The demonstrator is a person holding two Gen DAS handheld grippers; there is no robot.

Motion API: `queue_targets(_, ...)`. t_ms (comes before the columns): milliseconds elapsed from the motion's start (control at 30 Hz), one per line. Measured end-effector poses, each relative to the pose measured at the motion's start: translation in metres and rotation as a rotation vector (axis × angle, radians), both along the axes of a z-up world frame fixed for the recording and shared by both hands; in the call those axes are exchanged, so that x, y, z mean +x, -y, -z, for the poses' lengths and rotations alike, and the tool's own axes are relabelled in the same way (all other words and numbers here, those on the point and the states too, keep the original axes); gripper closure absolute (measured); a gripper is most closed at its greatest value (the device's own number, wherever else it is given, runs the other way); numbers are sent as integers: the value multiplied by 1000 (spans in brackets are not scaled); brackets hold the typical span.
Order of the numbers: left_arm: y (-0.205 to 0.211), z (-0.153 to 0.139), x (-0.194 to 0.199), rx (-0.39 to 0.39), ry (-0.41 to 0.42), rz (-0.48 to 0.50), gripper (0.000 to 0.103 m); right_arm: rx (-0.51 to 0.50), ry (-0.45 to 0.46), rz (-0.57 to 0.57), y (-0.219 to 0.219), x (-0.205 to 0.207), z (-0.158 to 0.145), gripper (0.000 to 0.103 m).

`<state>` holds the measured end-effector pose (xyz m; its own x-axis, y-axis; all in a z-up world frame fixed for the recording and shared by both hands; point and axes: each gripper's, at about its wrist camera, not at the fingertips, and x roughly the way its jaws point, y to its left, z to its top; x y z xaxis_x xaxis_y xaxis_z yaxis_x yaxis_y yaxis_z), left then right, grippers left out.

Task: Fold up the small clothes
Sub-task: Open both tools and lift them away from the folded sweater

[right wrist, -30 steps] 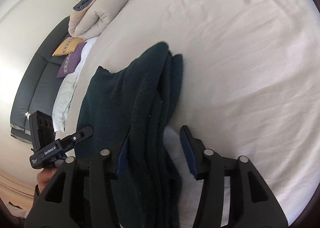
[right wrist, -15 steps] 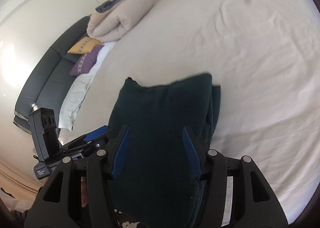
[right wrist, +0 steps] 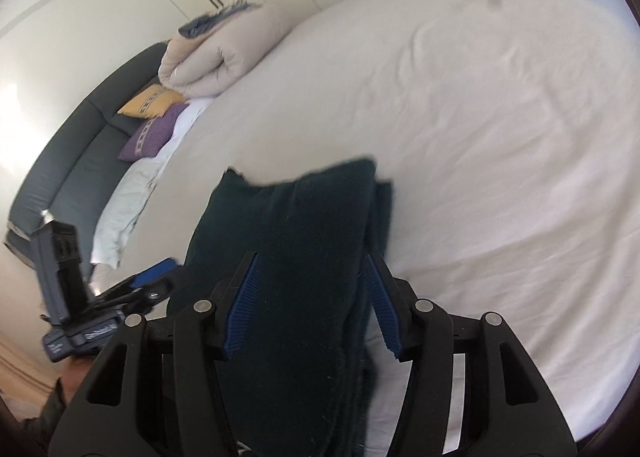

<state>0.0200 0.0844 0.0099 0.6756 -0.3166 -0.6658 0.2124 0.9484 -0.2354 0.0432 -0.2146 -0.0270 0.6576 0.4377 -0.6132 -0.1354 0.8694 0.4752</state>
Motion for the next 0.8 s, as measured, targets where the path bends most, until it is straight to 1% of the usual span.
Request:
queue_targets(33,-5,-10,-8,-1,47,-24,3,-39,50,36,2,-8,-14,50)
queue_targets(67,-10,-22,-18,-6,103,-49,0,-69,84,58,5,-16,-26,50)
queue_targets(100,-15,-34,-28,-2,162,-73,0,-108,138,84,5,-24,-40,47)
queue_targets(133,-19,-45,-37,14,215,-95,0,-131,179,103,4,-31,-51,41)
queue_targets(167,-21,-57,-47,43,273,-118,0,-155,229,127,4,-41,-64,37)
queue_targets(233,-21,-81,-67,141,382,-183,0,-184,329,176,3,-59,-87,21)
queue_targets(267,-20,-90,-75,180,426,-206,0,-184,393,204,2,-70,-99,19)
queue_targets(300,-19,-99,-85,218,474,-233,0,-181,441,223,1,-79,-108,14)
queue_targets(333,-18,-110,-96,266,518,-267,0,-176,512,254,1,-92,-120,5)
queue_targets(367,-17,-117,-103,299,548,-295,0,-175,560,276,-1,-101,-129,2)
queue_targets(400,-15,-126,-111,339,585,-330,0,-180,636,307,-3,-114,-139,0)
queue_targets(433,-13,-133,-117,372,610,-357,0,-190,688,324,-4,-124,-146,0)
queue_targets(500,-9,-141,-126,407,635,-374,0,-238,776,331,-11,-140,-164,0)
queue_targets(533,-8,-142,-130,421,632,-391,0,-264,798,318,-13,-145,-171,0)
queue_targets(567,-8,-143,-132,437,600,-425,0,-285,806,313,-16,-149,-176,0)
queue_targets(600,-9,-143,-132,436,574,-419,0,-311,809,314,-19,-153,-181,0)
queue_targets(667,-12,-143,-128,382,499,-346,0,-357,799,327,-24,-158,-188,0)
queue_targets(733,-17,-137,-123,370,462,-351,0,-384,761,320,-28,-160,-189,0)
queue_targets(800,-19,-129,-118,362,408,-351,0,-384,689,279,-31,-156,-184,0)
